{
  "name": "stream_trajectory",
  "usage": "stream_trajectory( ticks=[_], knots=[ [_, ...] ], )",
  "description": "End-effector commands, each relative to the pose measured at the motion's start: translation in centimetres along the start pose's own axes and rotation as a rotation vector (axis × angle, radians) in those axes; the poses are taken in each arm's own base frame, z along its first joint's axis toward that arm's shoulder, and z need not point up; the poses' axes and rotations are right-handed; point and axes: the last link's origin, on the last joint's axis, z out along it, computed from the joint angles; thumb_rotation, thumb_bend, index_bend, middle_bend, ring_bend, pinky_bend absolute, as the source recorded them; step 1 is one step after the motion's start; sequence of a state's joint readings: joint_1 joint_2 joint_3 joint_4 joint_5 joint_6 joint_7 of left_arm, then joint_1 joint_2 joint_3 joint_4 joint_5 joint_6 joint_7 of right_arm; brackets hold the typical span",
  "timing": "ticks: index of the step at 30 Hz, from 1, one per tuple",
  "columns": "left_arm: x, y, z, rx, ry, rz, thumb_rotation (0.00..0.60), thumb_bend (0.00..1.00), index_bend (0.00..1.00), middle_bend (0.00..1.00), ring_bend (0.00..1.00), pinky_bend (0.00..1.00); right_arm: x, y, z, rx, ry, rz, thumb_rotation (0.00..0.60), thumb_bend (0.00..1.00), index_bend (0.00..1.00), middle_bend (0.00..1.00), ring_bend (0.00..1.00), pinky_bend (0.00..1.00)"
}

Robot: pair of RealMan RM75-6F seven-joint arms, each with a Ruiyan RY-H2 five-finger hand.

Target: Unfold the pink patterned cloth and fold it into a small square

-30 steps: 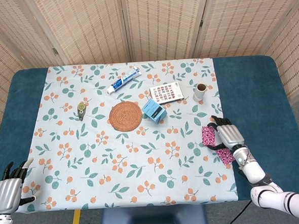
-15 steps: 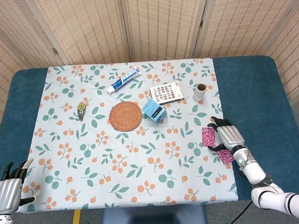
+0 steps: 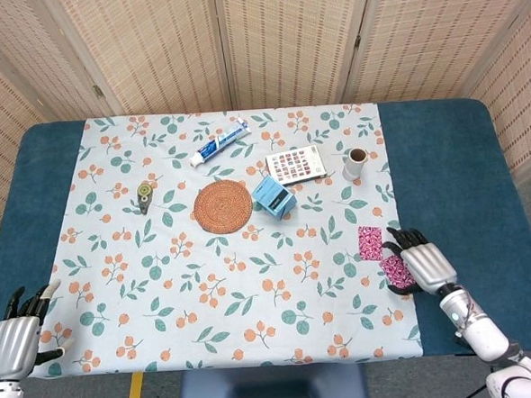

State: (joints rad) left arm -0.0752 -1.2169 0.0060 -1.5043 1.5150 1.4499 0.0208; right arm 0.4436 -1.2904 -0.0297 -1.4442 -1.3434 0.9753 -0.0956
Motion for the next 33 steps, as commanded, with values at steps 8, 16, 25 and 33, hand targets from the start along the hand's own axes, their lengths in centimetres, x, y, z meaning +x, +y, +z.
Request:
stream_trajectory(
  ticks=[8,16,25,33],
  knots=[
    [0.2,0.2,-0.1,-0.007,0.002,-0.001,0.600,0.19,0.10,0.19,0.27,0.00,-0.7,1.2,-0.5,0.016,-0.033,-0.120,0.434,0.26,0.17,0.03,0.00,0.00],
    [0.2,0.1,-0.4,0.001,-0.003,0.000,0.600,0.19,0.10,0.19,0.27,0.00,-0.8,1.5,0.3,0.023,-0.063,-0.180,0.432,0.26,0.17,0.03,0.00,0.00],
    [0.2,0.1,-0.6,0.007,-0.006,0.001,0.600,0.19,0.10,0.19,0.27,0.00,-1.0,1.8,0.8,0.035,-0.082,-0.203,0.432,0.26,0.17,0.03,0.00,0.00],
    [0.4,0.1,-0.8,0.009,-0.007,0.002,0.600,0.19,0.10,0.19,0.27,0.00,-1.0,2.1,0.8,0.046,-0.090,-0.215,0.435,0.26,0.17,0.03,0.00,0.00]
  ],
)
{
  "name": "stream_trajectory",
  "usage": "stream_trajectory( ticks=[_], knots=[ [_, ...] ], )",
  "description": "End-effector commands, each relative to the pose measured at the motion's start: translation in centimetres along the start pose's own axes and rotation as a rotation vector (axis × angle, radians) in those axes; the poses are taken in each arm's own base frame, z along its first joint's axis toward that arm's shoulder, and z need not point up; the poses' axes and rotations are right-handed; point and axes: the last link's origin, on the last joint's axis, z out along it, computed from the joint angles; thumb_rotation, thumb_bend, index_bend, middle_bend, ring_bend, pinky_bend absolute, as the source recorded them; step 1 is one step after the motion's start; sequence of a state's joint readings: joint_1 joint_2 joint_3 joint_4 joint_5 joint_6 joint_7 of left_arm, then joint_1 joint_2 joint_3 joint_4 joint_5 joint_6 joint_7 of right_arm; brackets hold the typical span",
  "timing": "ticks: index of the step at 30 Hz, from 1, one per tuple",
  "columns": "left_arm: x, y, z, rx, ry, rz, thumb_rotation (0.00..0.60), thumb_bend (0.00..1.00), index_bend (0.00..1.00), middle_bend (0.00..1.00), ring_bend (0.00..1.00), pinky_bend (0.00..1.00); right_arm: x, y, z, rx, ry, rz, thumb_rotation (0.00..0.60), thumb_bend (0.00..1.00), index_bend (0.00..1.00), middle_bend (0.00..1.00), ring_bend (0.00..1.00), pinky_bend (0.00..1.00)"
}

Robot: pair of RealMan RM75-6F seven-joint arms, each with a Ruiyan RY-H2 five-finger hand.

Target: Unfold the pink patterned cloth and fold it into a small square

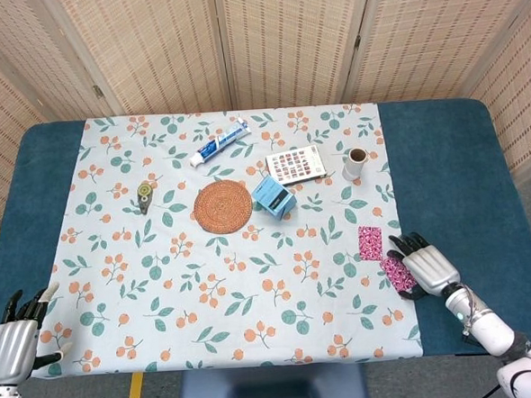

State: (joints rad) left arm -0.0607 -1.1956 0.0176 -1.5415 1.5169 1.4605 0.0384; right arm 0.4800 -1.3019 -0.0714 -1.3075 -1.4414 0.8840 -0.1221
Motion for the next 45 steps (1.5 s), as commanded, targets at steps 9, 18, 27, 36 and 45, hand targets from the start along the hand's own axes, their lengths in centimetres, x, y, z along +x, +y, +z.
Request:
stream_trajectory(
  ticks=[9,18,27,36,45],
  knots=[
    [0.32,0.09,-0.28,0.004,0.004,0.002,0.600,0.19,0.10,0.19,0.27,0.00,0.26,0.36,-0.31,0.010,-0.002,-0.011,0.432,0.26,0.17,0.03,0.00,0.00],
    [0.42,0.11,-0.51,0.008,0.004,0.003,0.600,0.19,0.10,0.19,0.28,0.00,0.48,0.37,-0.57,0.019,0.007,-0.009,0.432,0.26,0.17,0.03,0.00,0.00],
    [0.38,0.21,-0.61,0.007,0.001,0.003,0.600,0.19,0.10,0.19,0.28,0.00,0.35,0.30,-0.31,0.026,-0.003,-0.030,0.433,0.26,0.16,0.03,0.00,0.00],
    [0.42,0.19,-0.72,0.009,0.002,0.004,0.600,0.19,0.10,0.19,0.28,0.00,0.32,0.15,-0.08,0.034,-0.013,-0.046,0.432,0.26,0.15,0.03,0.00,0.00],
    [0.42,0.25,-0.71,0.008,0.000,0.003,0.600,0.19,0.10,0.19,0.28,0.00,0.18,0.16,-0.16,0.029,-0.017,-0.055,0.432,0.26,0.16,0.04,0.00,0.00]
  ],
)
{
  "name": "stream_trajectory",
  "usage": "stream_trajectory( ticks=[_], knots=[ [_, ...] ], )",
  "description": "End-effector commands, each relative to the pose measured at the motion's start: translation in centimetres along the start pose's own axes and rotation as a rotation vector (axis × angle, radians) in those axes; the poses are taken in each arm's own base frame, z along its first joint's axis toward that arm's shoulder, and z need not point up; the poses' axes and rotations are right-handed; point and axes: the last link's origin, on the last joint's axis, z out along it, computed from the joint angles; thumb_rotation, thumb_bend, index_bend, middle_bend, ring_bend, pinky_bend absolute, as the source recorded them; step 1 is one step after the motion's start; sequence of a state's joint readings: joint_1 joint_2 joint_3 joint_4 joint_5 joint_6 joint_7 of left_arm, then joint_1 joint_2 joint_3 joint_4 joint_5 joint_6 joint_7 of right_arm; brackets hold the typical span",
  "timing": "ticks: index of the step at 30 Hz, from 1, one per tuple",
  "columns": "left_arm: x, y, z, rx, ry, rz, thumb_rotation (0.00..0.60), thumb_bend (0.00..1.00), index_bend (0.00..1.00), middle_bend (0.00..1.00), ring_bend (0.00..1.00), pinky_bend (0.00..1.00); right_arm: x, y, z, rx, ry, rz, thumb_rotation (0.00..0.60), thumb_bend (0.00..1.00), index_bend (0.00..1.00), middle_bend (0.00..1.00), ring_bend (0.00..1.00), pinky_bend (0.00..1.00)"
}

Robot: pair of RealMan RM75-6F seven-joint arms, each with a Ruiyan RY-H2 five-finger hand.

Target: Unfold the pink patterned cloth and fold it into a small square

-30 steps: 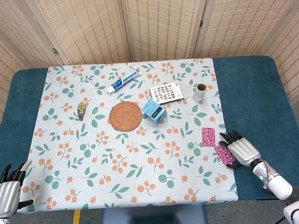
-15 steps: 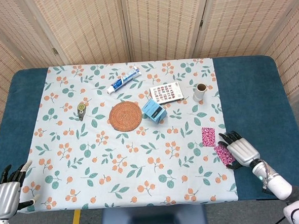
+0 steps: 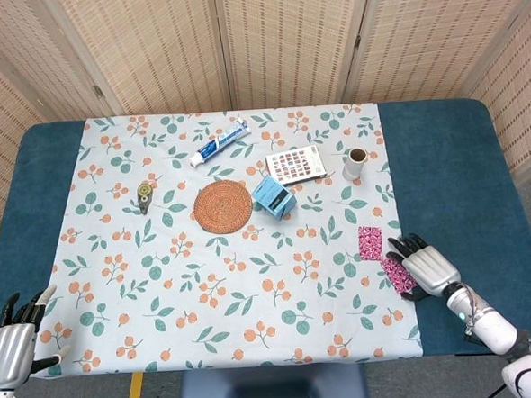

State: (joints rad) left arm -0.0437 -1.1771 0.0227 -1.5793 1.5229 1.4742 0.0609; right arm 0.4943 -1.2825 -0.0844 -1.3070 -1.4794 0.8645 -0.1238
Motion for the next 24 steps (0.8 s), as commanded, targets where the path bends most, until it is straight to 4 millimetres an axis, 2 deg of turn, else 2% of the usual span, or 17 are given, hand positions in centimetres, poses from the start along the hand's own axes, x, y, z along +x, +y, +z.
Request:
stream_trajectory(
  ticks=[1,5,13,19,24],
  knots=[
    [0.0,0.0,0.0,0.000,0.000,0.000,0.600,0.19,0.10,0.19,0.28,0.00,0.0,-0.1,-0.1,-0.001,0.003,-0.003,0.431,0.26,0.17,0.04,0.00,0.00],
    [0.0,0.0,0.0,0.001,-0.001,-0.002,0.600,0.19,0.10,0.19,0.28,0.00,0.0,-0.1,-0.3,-0.006,0.012,0.007,0.431,0.26,0.24,0.06,0.00,0.00],
    [-0.1,0.0,0.1,-0.004,0.000,-0.004,0.600,0.19,0.10,0.19,0.28,0.00,0.3,0.0,-0.9,-0.021,0.039,0.038,0.429,0.26,0.28,0.07,0.00,0.00],
    [0.0,0.1,0.1,-0.011,0.006,-0.007,0.600,0.19,0.10,0.19,0.28,0.00,1.9,0.0,-0.9,-0.032,0.101,0.110,0.431,0.26,0.28,0.07,0.00,0.00],
    [-0.1,0.2,0.3,-0.023,0.003,-0.007,0.600,0.19,0.10,0.19,0.28,0.00,3.6,-0.4,0.5,-0.058,0.136,0.158,0.431,0.26,0.28,0.07,0.00,0.00]
  ],
)
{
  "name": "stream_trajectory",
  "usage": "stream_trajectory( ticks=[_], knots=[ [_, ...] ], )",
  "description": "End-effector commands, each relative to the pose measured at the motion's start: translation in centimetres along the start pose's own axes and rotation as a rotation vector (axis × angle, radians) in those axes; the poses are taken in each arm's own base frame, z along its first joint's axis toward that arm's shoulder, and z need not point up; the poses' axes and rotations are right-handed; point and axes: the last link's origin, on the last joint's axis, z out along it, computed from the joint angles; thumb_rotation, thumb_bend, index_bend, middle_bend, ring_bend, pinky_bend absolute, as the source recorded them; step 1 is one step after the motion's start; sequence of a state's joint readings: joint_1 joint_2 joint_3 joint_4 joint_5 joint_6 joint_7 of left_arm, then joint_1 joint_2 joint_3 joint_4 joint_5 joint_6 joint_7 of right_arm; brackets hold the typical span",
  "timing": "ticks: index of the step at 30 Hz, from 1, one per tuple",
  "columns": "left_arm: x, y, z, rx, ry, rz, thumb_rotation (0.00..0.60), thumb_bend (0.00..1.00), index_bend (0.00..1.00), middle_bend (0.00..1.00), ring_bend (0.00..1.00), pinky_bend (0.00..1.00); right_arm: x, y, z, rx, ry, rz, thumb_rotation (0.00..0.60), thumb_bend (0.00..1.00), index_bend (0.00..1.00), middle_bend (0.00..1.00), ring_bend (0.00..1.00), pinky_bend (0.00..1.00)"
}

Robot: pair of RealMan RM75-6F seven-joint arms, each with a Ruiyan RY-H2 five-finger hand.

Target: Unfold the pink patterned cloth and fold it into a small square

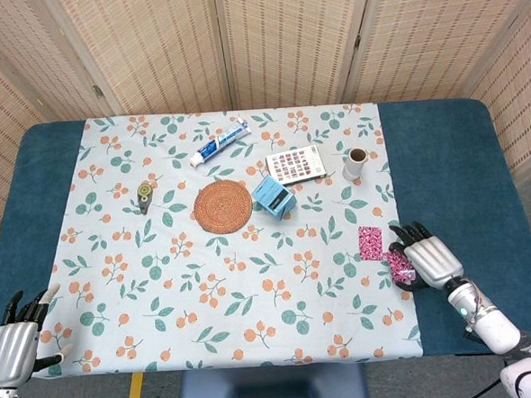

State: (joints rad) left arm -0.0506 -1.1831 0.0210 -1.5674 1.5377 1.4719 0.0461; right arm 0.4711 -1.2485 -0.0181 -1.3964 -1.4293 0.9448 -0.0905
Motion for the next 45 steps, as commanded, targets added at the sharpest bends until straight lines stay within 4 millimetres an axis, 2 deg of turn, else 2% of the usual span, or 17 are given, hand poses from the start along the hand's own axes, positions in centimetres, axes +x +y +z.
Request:
stream_trajectory(
  ticks=[1,8,20,45],
  knots=[
    [0.0,0.0,0.1,-0.004,0.001,-0.001,0.600,0.19,0.10,0.19,0.28,0.00,0.9,-0.6,1.3,-0.024,0.019,0.029,0.432,0.26,0.28,0.07,0.00,0.00],
    [-0.3,-0.4,0.1,0.003,-0.006,-0.004,0.600,0.19,0.10,0.19,0.28,0.00,1.2,-2.1,4.0,-0.078,0.006,0.080,0.429,0.26,0.28,0.06,0.00,0.00],
    [-0.8,-1.2,0.0,0.017,-0.018,-0.012,0.600,0.19,0.10,0.19,0.28,0.00,0.9,-4.2,7.1,-0.126,-0.016,0.145,0.430,0.26,0.26,0.06,0.00,0.00],
    [-1.0,-1.1,0.3,0.011,-0.027,-0.013,0.600,0.19,0.10,0.19,0.28,0.00,0.2,-4.2,7.4,-0.154,-0.031,0.142,0.432,0.26,0.18,0.06,0.00,0.00]
  ],
)
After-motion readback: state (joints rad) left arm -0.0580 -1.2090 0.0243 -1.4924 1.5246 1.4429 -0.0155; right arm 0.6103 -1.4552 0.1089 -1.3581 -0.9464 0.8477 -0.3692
